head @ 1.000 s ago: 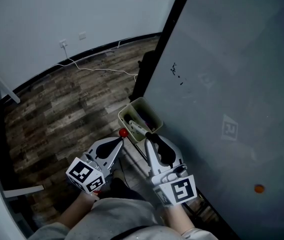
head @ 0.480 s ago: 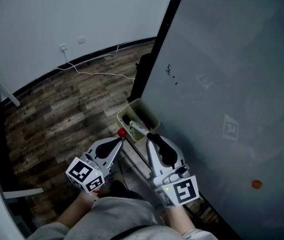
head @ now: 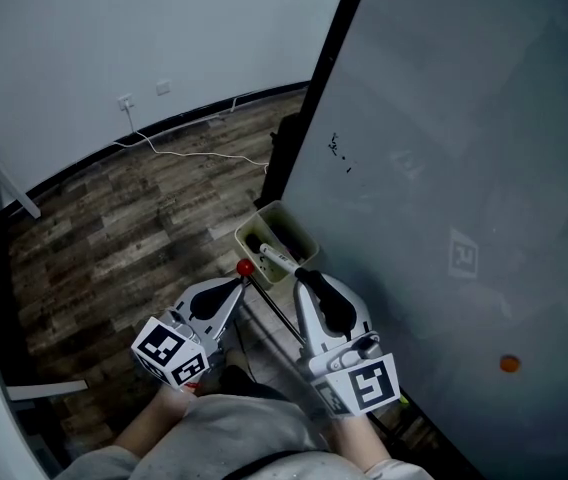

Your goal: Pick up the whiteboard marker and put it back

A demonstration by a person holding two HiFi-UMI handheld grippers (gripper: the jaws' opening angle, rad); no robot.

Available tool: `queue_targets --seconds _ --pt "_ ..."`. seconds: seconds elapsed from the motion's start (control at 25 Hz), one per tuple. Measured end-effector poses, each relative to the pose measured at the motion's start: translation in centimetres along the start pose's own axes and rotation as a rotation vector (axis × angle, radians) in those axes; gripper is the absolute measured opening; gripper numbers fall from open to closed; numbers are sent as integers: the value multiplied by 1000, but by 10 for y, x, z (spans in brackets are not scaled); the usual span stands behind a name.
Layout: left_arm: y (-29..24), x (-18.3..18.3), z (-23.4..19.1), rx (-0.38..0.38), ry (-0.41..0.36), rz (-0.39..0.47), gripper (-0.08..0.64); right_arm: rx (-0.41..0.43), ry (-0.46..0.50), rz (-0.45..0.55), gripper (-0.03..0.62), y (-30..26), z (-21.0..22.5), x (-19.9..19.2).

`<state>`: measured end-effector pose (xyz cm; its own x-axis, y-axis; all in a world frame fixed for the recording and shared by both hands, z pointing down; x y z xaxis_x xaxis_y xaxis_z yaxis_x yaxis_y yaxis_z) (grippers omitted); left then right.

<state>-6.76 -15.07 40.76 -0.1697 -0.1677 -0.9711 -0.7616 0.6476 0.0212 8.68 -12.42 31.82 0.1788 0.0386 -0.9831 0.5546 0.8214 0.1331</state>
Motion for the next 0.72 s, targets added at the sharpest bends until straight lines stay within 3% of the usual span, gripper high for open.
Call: queue_targets --seconds 0.36,0.72 --pt "0 4 -2 8 0 9 14 -10 25 -19 78 0 3 2" --pt "2 8 -4 14 -5 23 14 26 18 27 78 -6 -4 15"
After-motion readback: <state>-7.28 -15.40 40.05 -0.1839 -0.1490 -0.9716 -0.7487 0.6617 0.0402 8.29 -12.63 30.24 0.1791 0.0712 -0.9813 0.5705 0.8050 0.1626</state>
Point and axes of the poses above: the fingertips, and each gripper's own axes: y backward along the fingers, z to its right, x out of its top, the point moved 6 cm from there along y, backward along the fingers, and after that the axes turned 4 degrees about -y, right-handed, at the moved point
